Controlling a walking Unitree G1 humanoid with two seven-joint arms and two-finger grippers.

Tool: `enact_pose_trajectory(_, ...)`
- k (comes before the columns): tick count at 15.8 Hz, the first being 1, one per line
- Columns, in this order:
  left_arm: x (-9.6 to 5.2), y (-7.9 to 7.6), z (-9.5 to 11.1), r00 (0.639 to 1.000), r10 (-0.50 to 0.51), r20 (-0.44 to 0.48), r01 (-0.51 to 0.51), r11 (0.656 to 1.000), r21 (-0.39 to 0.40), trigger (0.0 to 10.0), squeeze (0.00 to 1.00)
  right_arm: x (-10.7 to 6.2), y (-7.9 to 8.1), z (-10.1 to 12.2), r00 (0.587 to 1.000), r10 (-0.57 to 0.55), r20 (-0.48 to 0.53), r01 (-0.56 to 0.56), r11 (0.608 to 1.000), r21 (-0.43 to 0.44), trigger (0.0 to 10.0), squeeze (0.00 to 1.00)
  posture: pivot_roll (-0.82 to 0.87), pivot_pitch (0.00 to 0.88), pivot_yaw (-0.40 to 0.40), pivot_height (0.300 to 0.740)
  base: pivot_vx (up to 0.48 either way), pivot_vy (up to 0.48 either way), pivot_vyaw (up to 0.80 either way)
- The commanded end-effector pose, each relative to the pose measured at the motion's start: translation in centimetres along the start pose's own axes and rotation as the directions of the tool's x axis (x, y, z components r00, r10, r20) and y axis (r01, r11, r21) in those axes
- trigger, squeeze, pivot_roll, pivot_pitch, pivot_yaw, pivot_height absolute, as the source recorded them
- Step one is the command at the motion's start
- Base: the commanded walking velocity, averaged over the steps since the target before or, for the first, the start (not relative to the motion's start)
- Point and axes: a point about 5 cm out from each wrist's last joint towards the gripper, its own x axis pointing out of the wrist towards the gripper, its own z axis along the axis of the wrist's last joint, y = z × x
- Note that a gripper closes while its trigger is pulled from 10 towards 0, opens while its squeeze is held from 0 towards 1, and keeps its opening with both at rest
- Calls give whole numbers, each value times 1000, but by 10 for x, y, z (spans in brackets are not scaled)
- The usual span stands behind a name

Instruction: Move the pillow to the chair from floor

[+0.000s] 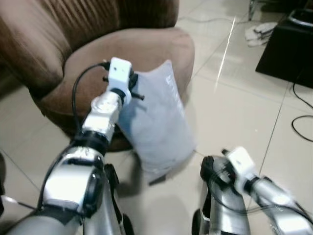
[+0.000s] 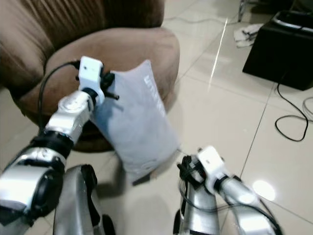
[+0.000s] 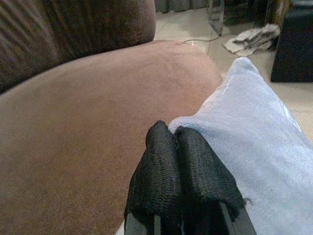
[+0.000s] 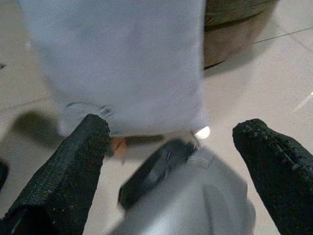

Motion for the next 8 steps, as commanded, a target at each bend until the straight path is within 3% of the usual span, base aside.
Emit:
enact_pose_trajectory(1,-4,3,-7,997,79,-9,-80,996,-44,10000,0,13,2,4,1000,-24,16,24,1000,-10,10000,0,-271,0,155,383,0,0,0)
enact_pose_trajectory(2,-6,2,-14,993,116,-24,-118,990,-73,10000,0,21,3,7,999,-31,23,31,999,-10,10000,0,-257,0,156,383,0,0,0)
enact_pose_trajectory(3,-13,0,-31,978,196,-68,-205,967,-154,10000,0,33,4,16,998,-50,49,50,999,11,10000,0,-238,0,154,383,0,0,0)
enact_pose_trajectory(4,-25,-4,-47,963,247,-104,-263,947,-185,10000,0,48,5,28,994,-68,88,65,997,43,10000,0,-209,0,141,383,0,0,0)
enact_pose_trajectory(8,-47,-1,-63,945,306,-117,-319,941,-115,10000,0,76,9,55,987,-37,155,29,998,50,10000,0,-98,0,75,383,0,0,0)
